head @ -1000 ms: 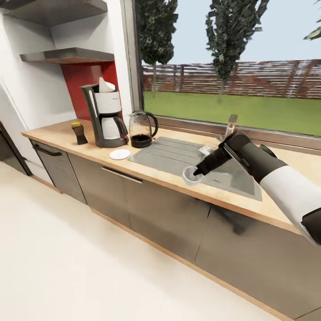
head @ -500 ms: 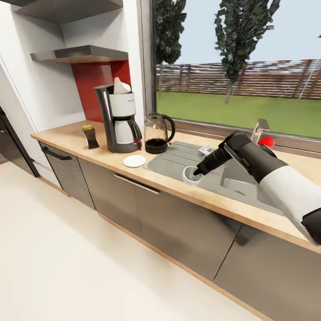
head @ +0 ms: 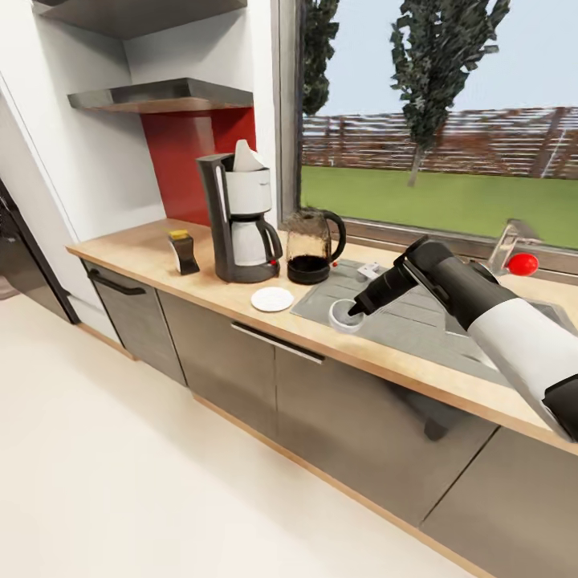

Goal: Set up a coffee station on the kitchen countertop: keep the coffee maker on the countertop, move the bottle of coffee from the kitchen shelf to the counter next to the coffee maker, place a paper coffee filter on top of the coffee maker, put the saucer next to the coffee maker with the coffee cup on the saucer, and place the electric kettle next to the coffee maker.

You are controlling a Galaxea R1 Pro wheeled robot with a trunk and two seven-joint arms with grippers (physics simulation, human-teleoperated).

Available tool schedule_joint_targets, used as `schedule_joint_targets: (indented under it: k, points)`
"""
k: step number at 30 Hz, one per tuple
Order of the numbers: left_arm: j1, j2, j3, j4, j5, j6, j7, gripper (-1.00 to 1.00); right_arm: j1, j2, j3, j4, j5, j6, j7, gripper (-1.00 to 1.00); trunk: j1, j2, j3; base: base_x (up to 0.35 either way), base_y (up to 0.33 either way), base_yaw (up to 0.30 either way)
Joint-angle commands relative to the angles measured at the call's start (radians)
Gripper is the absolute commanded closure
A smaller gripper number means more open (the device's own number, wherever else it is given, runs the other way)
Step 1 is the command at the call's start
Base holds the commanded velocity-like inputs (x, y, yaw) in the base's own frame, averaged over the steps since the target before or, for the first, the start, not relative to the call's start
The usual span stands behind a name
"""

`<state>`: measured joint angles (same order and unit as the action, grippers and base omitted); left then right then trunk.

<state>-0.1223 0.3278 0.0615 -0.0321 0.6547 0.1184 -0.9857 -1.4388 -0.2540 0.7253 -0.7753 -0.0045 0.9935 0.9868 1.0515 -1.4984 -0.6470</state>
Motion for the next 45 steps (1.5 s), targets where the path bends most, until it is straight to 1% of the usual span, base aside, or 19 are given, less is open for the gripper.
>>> schedule_joint_targets:
  k: [1, 6, 7, 8, 13, 19, 28, 31, 34, 35, 45]
  points:
    - [0.000, 0.000, 0.006, 0.000, -0.001, 0.010, -0.003, -1.00, -0.002, -0.001, 0.003, -0.001, -0.001, 0.005, 0.001, 1.00, 0.000, -0.001, -0.001, 0.193, 0.289, 0.000]
    - [0.000, 0.000, 0.006, 0.000, -0.001, 0.010, -0.003, -1.00, -0.002, -0.001, 0.003, -0.001, 0.000, 0.005, 0.001, 1.00, 0.000, -0.001, -0.001, 0.229, 0.272, 0.000]
    - [0.001, -0.006, 0.008, -0.003, -0.001, 0.005, 0.001, -1.00, -0.007, -0.006, 0.009, -0.007, 0.006, 0.011, 0.007, 1.00, 0.000, -0.001, -0.001, 0.000, 0.000, 0.000]
    - [0.001, -0.010, 0.008, -0.003, -0.001, 0.004, 0.001, -1.00, -0.013, -0.005, 0.014, -0.012, 0.012, 0.016, 0.007, 1.00, 0.000, -0.001, -0.001, 0.000, 0.000, 0.000]
    - [0.001, -0.010, 0.008, -0.003, -0.001, 0.004, 0.001, -1.00, -0.041, -0.005, 0.013, -0.040, 0.038, 0.036, 0.006, 1.00, 0.000, -0.001, -0.001, 0.000, 0.000, 0.000]
    - [0.001, -0.010, 0.008, -0.003, -0.001, 0.004, 0.001, -1.00, -0.075, -0.005, 0.013, -0.074, 0.038, 0.036, 0.006, 1.00, 0.000, -0.001, -0.001, 0.000, 0.000, 0.000]
    - [0.001, -0.010, 0.008, -0.003, -0.001, 0.004, 0.001, -1.00, -0.126, -0.004, 0.013, -0.073, 0.038, 0.036, 0.006, 1.00, 0.000, -0.001, -0.001, 0.000, 0.000, 0.000]
    - [0.002, -0.008, 0.008, -0.003, -0.001, 0.004, 0.001, -1.00, -0.143, 0.013, 0.010, -0.073, 0.053, 0.020, 0.011, 1.00, 0.000, -0.001, -0.001, 0.000, 0.000, 0.000]
    - [0.003, -0.007, 0.008, -0.003, -0.001, 0.004, 0.000, -1.00, -0.159, 0.018, 0.010, -0.074, 0.069, 0.008, 0.012, 1.00, 0.000, -0.001, -0.001, 0.000, 0.000, 0.000]
    - [0.003, -0.007, 0.008, -0.003, -0.001, 0.004, 0.000, -1.00, -0.262, 0.018, 0.010, -0.074, 0.110, 0.007, 0.012, 1.00, 0.000, -0.001, -0.001, 0.040, 0.045, 0.000]
    - [0.005, -0.007, 0.008, -0.003, -0.001, 0.004, 0.000, -1.00, -0.265, 0.019, 0.010, -0.075, 0.115, 0.005, 0.013, 1.00, 0.000, -0.001, -0.001, 0.065, 0.081, 0.000]
